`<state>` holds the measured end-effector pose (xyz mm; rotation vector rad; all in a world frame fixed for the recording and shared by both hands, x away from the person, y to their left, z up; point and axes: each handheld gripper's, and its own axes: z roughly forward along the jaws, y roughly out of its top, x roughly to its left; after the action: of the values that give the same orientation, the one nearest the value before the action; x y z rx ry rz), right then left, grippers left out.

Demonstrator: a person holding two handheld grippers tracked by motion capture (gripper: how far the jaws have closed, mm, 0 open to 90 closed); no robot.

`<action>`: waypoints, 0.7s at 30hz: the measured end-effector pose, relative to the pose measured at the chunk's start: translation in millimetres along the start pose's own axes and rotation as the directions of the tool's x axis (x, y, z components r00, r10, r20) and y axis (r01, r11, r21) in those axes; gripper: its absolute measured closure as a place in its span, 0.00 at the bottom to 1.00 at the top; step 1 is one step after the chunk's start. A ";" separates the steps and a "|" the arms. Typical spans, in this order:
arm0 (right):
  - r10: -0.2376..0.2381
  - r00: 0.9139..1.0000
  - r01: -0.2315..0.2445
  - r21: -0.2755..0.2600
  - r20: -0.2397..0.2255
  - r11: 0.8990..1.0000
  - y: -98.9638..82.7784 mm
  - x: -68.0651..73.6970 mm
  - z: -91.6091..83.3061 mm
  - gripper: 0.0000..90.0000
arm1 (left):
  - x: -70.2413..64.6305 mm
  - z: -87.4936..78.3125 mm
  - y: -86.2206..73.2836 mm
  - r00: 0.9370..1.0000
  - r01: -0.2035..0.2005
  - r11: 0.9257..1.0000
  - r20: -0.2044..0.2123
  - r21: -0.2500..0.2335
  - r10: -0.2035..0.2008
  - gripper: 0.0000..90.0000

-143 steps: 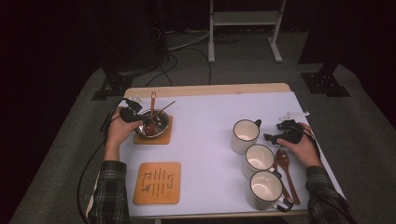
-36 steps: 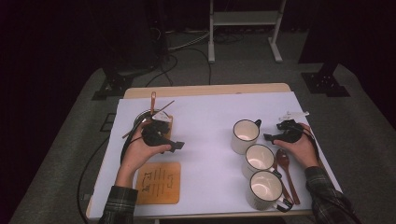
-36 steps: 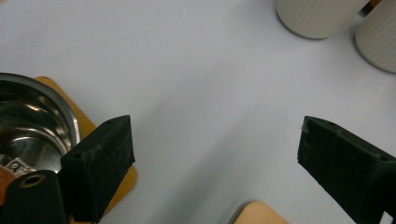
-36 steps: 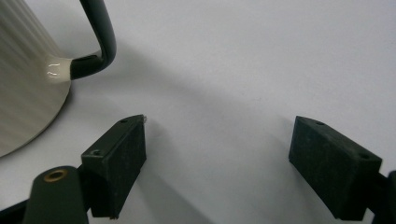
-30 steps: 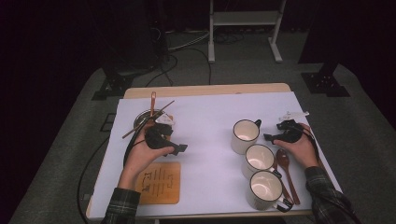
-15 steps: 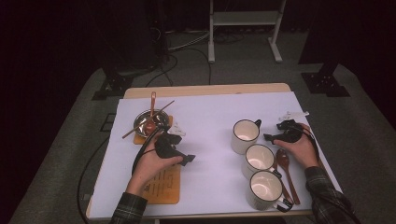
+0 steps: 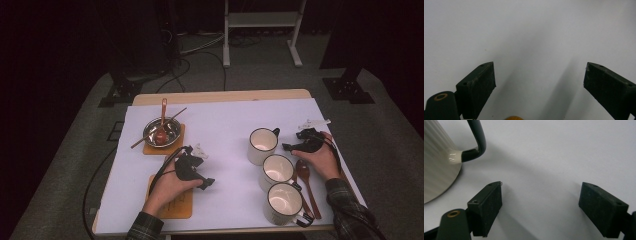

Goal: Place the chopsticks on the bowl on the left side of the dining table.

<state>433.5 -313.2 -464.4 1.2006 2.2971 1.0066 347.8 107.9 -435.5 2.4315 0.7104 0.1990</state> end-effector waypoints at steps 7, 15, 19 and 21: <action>0.000 1.000 0.000 -0.001 0.001 1.000 -0.1 0.0 0.0 0.19 | -6.6 9.2 -2.8 1.000 -0.019 1.000 -0.001 0.023 0.019 0.10; 0.002 1.000 -0.002 0.012 -0.001 1.000 2.0 -0.6 -0.6 0.21 | -10.9 12.0 -3.6 0.999 -0.032 0.999 -0.023 0.026 0.033 0.08; 0.007 1.000 -0.007 0.018 0.007 1.000 3.3 -1.3 -2.1 0.26 | -10.8 12.2 -4.8 0.999 -0.036 0.999 -0.025 0.019 0.036 0.08; 0.009 1.000 -0.010 0.025 0.018 1.000 4.0 -1.8 -5.6 0.29 | -11.0 12.4 -5.4 0.999 -0.033 0.999 -0.026 0.014 0.034 0.07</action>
<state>433.5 -315.6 -457.7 1.2269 2.2992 0.9693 339.8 99.6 -448.5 2.4590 0.6852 0.2411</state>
